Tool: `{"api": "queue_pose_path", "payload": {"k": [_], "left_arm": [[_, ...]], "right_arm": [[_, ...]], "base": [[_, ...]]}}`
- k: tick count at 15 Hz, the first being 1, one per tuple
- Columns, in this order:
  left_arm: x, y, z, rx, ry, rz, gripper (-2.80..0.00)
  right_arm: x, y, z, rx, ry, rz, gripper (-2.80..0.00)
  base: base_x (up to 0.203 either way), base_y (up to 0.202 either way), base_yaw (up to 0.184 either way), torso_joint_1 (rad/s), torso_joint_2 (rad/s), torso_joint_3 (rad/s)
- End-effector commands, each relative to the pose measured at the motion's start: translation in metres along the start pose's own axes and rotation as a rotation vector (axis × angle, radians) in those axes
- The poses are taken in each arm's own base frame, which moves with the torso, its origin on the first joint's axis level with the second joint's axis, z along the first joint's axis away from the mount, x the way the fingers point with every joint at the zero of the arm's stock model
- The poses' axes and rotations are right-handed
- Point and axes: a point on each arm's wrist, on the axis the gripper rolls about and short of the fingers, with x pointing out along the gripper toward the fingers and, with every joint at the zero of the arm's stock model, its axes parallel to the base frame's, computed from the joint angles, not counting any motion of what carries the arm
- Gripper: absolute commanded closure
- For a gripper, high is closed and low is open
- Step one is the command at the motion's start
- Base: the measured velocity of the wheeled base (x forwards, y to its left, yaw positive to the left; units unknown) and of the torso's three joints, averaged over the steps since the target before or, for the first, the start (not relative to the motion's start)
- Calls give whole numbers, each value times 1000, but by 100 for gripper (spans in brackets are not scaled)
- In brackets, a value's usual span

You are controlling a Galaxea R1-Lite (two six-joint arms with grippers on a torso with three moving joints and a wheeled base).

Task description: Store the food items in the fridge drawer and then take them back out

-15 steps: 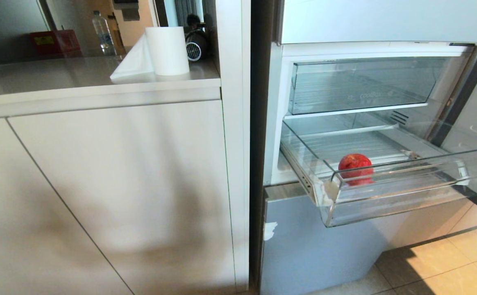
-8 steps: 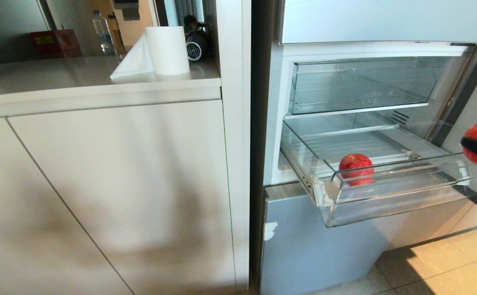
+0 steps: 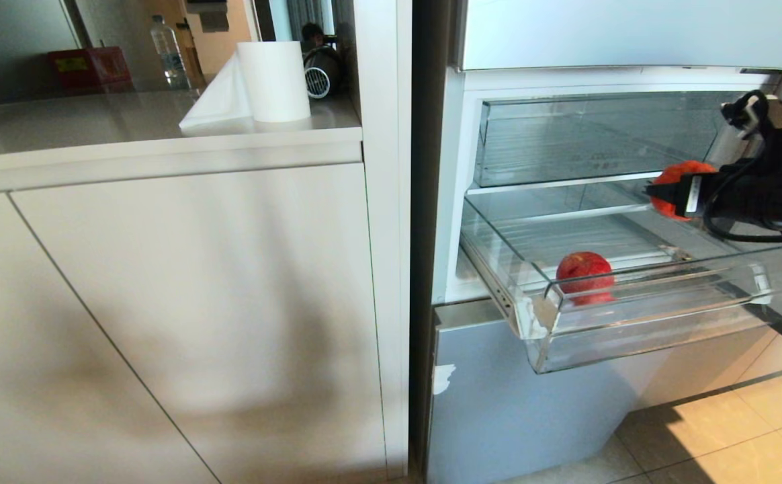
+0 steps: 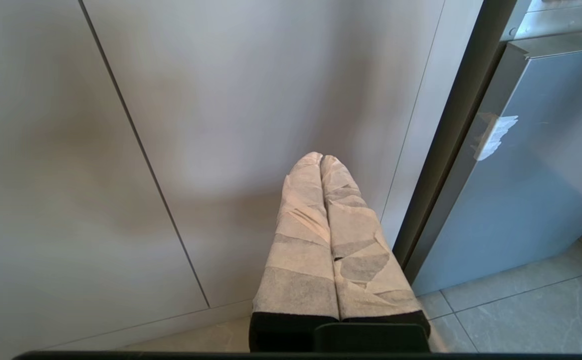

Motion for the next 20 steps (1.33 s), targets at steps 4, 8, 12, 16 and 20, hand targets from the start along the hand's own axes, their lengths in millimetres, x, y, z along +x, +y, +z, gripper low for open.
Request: {"api": "queue_pose_path", "payload": {"k": [4, 8, 12, 16, 20], "left_arm": [[0, 0, 0, 0, 0, 0, 0], [0, 0, 0, 0, -1, 0, 0], [0, 0, 0, 0, 1, 0, 0], [0, 0, 0, 0, -1, 0, 0], [0, 0, 0, 0, -1, 0, 0]], "right_arm": [[83, -6, -33, 27, 98, -20, 0], [89, -6, -40, 24, 118, -19, -280], [76, -6, -29, 35, 92, -18, -280], [31, -7, 2, 43, -1, -12, -280], [-45, -7, 17, 45, -75, -10, 0]], "base": [[0, 0, 0, 0, 0, 0], [0, 0, 0, 0, 0, 0], [0, 0, 0, 0, 0, 0], [0, 0, 0, 0, 0, 0], [0, 0, 0, 0, 0, 0]]}}
